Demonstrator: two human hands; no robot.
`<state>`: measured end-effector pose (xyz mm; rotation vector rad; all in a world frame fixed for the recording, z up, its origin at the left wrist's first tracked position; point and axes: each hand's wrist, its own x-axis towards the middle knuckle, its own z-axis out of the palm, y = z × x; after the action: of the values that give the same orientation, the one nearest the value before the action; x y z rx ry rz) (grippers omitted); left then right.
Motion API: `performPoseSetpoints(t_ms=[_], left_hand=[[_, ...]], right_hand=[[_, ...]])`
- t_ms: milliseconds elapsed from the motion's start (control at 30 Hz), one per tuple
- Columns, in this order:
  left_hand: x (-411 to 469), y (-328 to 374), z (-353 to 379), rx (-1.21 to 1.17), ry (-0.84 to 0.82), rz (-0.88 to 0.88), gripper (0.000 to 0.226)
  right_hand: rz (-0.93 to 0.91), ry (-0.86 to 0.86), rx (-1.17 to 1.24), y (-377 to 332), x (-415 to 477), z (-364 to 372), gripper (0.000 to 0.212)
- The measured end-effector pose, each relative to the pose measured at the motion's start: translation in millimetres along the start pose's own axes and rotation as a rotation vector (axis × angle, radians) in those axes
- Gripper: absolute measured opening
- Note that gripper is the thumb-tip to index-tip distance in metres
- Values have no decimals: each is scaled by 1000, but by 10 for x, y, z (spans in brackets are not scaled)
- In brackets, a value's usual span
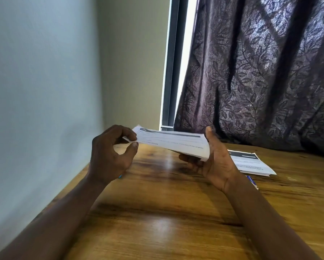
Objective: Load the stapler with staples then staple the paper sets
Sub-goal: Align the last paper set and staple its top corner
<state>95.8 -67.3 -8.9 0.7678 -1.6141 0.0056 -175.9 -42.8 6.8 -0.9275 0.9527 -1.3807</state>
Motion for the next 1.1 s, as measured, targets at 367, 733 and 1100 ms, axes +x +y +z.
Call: performPoseSetpoints(t_ms=[367,733,1100], left_hand=[[-63,-95,105,-35,-167,-212,38],[-11,-85,98,-356,-163,-654,53],[-57,-174,112,-152,-335,-491,35]], right_hand=[[-229,137,-147,57,103,-136,53],[-261,89,-387,157,148,-156,30],[-202,103,-504,158,131,-191,36]])
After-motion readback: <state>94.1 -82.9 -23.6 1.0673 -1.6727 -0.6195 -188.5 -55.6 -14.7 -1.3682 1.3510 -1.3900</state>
